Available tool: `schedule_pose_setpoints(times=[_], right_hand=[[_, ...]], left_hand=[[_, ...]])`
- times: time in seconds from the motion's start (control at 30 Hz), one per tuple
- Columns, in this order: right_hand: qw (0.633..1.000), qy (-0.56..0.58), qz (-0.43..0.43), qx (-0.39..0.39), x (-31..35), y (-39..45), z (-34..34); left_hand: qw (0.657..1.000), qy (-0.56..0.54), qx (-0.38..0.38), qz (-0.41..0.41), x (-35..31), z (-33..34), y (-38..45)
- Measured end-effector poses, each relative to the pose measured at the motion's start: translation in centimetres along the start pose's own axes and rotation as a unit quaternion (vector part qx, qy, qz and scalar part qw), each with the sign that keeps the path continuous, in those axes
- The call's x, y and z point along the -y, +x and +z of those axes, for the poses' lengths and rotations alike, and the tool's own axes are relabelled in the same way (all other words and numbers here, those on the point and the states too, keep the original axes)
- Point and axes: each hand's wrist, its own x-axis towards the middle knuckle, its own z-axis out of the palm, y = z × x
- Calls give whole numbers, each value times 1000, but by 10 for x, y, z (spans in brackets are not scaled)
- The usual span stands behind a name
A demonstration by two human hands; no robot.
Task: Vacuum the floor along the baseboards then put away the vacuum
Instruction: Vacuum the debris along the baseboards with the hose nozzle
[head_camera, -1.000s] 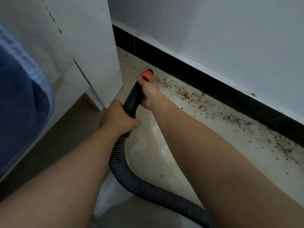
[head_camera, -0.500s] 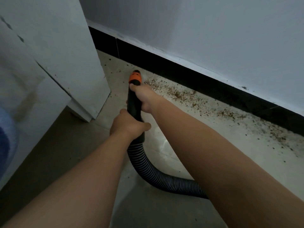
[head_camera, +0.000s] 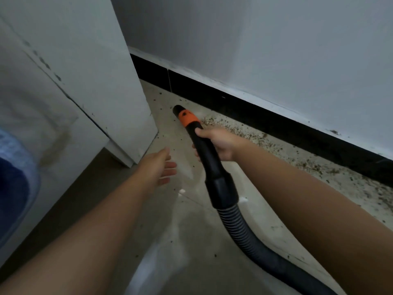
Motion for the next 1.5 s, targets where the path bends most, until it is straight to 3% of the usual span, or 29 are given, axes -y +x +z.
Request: schedule_pose_setpoints(times=[0.17,0.3,0.47,0.67,0.77,0.9,1.1,1.3,1.5], right_hand=[[998,-27,-15,54,-8,-29,-32],[989,-21,10,147,-25,-47,-51],[983,-27,1,182,-37,-56,-60],[951,-158,43,264,-51,-73,-85],[947,-218,41,232,-53,-77,-86],[937,-244,31,250,-58,-75,-84],[965,-132,28,227,-80,-67,-78],[975,-153,23,159,-69,-75,-81],[975,-180,42,124,-51,-64,-76]], left_hand=[[995,-93,24,-24,-10,24,10],[987,-150,60,-20,-23,48,12],[982,-186,31,14,-34,73,9],[980,-194,20,31,-49,63,13],[967,-256,11,9,-50,52,16],[963,-269,-19,7,-49,45,25],[957,-282,-65,-9,-40,32,38],[974,-217,63,-20,-35,71,6],[985,-160,52,-36,-34,97,14]])
